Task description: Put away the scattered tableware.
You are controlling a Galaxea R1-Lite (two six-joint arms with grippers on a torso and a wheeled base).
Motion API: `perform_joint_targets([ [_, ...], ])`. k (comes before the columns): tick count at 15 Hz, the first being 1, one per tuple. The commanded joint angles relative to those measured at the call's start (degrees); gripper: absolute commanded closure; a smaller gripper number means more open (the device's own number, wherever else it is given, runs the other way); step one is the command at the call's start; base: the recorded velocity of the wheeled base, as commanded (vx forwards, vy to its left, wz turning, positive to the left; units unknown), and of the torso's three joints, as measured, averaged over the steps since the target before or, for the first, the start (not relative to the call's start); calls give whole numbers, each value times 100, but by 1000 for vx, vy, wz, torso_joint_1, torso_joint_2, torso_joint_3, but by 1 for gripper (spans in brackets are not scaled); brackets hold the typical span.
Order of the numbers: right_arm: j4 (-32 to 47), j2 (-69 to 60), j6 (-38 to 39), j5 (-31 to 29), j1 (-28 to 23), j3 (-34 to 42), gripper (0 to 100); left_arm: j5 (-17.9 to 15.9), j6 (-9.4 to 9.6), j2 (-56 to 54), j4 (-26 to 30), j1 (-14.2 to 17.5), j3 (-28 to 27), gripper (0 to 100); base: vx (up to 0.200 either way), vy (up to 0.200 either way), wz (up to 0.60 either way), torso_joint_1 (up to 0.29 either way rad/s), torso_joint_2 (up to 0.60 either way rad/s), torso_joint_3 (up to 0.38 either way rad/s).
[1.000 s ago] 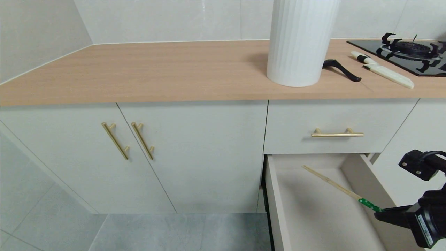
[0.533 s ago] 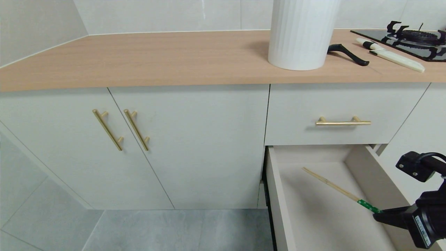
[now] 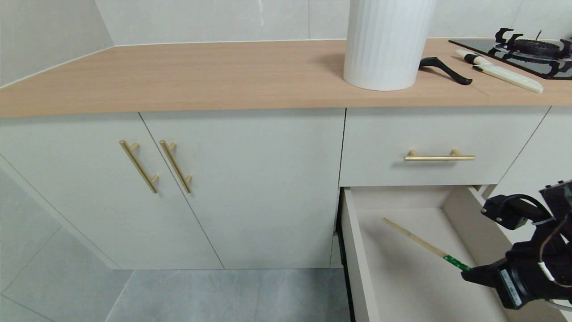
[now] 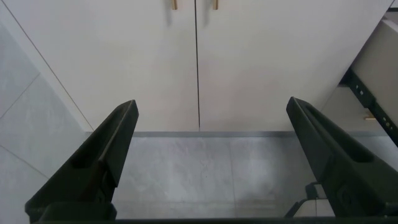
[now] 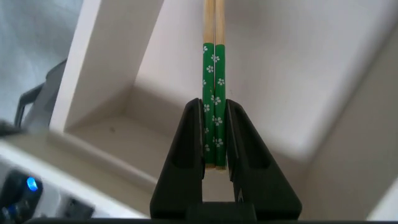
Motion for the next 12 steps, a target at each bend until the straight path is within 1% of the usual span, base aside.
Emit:
perform_joint_targets([
  [1,-587,1015,1004,-695,667,-55,100,1,-1,7,-4,2,0,0,0,0,0,0,0,0],
  [2,-939,1393,1355,-967,799,-55,100,1,-1,7,-4,2,0,0,0,0,0,0,0,0],
  [3,-1123,1595,1470,-1038,825,-55,100,1,-1,7,-4,2,0,0,0,0,0,0,0,0],
  [6,-1809,2316,1962,-1047,825,-55,100,1,-1,7,-4,2,0,0,0,0,0,0,0,0],
  [12,-2758,3467,2375,-1055,957,85,100,1,-1,7,-4,2,0,0,0,0,0,0,0,0],
])
